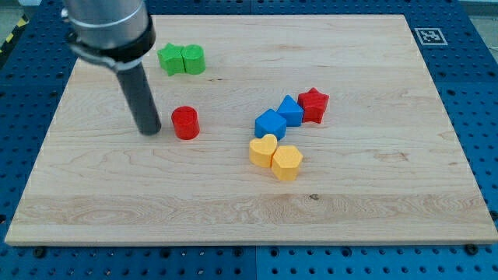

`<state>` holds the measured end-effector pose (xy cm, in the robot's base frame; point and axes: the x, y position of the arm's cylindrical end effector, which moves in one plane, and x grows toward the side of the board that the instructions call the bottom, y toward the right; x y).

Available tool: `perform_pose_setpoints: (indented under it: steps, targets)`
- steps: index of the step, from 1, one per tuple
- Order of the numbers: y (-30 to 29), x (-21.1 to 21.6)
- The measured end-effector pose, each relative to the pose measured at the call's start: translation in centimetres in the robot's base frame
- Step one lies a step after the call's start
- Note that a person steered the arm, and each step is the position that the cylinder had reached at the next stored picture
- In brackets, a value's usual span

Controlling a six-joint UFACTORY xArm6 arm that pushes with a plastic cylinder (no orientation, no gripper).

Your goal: Slide the red circle diagonal to the green circle

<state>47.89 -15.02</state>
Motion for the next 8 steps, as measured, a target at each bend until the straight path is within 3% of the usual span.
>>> perform_pose_setpoints:
  steps: [1, 2, 4, 6, 8]
  targets:
    - [0.9, 1.6]
    - [2.0, -1.2]
    - [5.4, -2.5]
    - [7.3, 0.5]
    - [8.9, -2.2]
